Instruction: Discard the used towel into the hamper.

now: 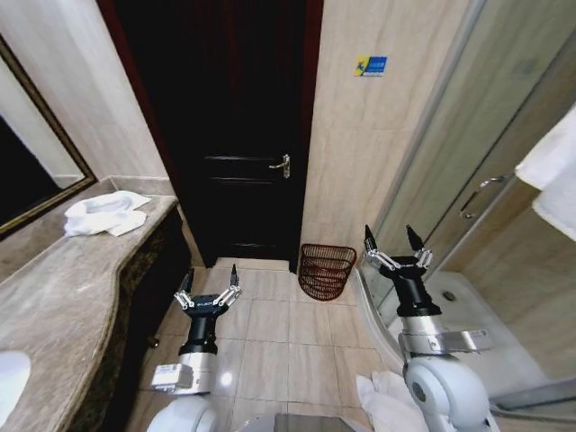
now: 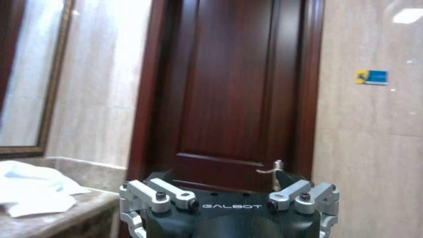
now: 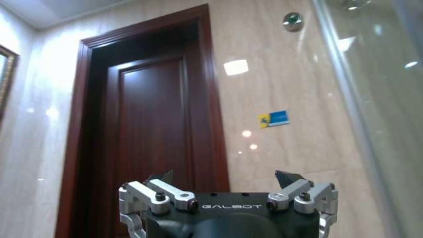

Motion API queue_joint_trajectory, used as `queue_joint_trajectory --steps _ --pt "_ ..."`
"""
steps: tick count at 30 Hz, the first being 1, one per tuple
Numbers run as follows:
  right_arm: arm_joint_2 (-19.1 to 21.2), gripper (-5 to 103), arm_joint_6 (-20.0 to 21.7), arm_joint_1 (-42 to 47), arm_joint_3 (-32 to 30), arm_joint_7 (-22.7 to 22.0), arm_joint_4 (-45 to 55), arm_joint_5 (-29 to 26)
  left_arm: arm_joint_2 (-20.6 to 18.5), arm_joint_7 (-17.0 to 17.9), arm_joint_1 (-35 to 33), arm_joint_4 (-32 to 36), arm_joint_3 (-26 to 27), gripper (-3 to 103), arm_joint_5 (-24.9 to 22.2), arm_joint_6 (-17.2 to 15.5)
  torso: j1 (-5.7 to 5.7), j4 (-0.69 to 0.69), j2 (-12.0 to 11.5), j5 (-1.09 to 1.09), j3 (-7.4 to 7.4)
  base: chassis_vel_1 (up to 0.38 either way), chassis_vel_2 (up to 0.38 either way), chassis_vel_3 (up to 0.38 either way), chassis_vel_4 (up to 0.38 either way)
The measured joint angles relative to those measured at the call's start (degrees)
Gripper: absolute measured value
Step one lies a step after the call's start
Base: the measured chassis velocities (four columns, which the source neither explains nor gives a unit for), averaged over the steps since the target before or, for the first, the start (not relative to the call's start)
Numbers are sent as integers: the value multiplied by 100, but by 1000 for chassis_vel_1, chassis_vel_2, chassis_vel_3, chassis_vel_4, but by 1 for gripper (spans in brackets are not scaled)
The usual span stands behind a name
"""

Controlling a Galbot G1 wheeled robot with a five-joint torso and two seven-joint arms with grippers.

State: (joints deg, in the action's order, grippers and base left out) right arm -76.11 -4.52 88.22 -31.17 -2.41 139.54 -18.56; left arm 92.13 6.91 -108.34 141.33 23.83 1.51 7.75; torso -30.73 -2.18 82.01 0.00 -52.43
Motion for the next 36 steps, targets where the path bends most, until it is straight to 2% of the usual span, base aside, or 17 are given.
queue_joint_trajectory --steps 27,33,36 --pt "45 100 36 -199 50 104 -136 -7 0 135 45 -33 63 100 -7 46 -1 -1 0 -1 -1 112 116 111 110" --pt "95 100 8 -206 37 321 -183 -56 0 380 67 -131 124 100 -6 42 0 0 0 0 0 119 124 125 110" --pt "161 100 68 -263 -8 350 -191 -139 0 695 115 -196 211 100 -35 50 0 -2 -1 -1 0 89 80 83 82"
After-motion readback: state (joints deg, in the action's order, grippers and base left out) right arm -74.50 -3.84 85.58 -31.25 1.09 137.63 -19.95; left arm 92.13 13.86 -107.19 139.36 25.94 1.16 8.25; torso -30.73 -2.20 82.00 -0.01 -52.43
